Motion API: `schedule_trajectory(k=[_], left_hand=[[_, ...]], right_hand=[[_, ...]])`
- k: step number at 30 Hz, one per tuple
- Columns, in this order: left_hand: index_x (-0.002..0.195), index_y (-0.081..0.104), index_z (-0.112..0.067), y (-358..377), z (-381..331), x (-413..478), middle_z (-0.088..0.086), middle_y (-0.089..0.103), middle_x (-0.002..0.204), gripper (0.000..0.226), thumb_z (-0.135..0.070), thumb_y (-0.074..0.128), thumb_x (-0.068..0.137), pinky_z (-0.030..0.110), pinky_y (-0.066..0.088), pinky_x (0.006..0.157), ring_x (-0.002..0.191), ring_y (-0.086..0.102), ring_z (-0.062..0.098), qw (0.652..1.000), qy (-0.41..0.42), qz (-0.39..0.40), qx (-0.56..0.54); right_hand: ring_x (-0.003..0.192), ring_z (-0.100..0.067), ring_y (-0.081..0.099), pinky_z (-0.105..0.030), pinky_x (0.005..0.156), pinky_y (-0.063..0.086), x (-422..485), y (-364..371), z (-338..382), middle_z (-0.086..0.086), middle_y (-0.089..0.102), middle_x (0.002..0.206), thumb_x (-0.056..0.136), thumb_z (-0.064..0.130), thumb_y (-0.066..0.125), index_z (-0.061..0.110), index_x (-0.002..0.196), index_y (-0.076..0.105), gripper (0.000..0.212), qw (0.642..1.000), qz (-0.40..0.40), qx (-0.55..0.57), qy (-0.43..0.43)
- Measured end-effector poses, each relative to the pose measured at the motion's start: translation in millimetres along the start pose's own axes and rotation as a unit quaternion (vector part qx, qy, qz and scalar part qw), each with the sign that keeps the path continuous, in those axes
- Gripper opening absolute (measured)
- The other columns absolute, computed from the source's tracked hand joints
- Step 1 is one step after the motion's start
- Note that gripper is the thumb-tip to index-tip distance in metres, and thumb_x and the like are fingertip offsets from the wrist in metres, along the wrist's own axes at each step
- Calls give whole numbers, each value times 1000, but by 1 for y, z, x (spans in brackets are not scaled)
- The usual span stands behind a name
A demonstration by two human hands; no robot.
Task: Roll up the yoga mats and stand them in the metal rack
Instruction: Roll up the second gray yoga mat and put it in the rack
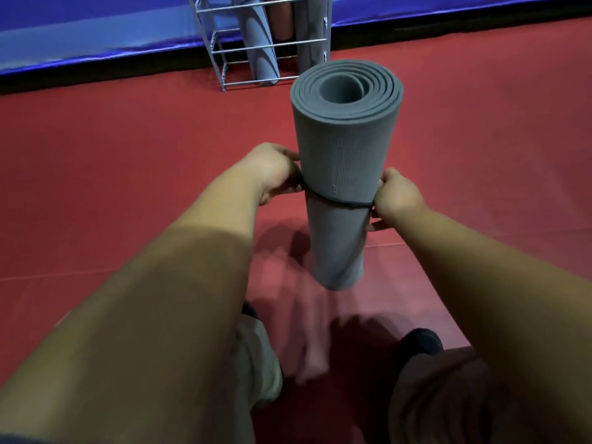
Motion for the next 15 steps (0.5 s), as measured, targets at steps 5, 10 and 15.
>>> schedule_trajectory(k=[5, 10, 15], left_hand=[[94, 73, 14, 19, 32, 15, 31, 70, 81, 16, 13, 57, 93, 59, 65, 75, 71, 71, 40, 990, -1, -31, 138], [103, 76, 1, 38, 83, 28, 27, 77, 106, 23, -4, 55, 99, 42, 50, 78, 104, 74, 39, 929, 37, -51, 365], [120, 71, 8, 55, 121, 43, 30, 72, 123, 27, -2, 51, 104, 44, 48, 97, 120, 68, 40, 938, 22, -50, 342]], right_hand=[[74, -36, 66, -55, 52, 63, 16, 16, -32, -26, 64, 113, 107, 19, 48, 12, 111, 56, 11, 999, 27, -30, 16], [85, -43, 69, -57, 48, 62, 25, 28, -54, -25, 63, 115, 103, 14, 47, 12, 114, 57, 15, 998, 30, -57, 22], [85, -45, 71, -60, 51, 63, 27, 31, -66, -25, 61, 109, 102, 11, 44, 6, 114, 58, 19, 997, -2, -78, 19]])
Point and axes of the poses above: each hand's wrist, its own x-axis towards the middle knuckle, its own y-axis out of the palm, z = x × y, the point moved 8 cm from there along x, towards the middle knuckle
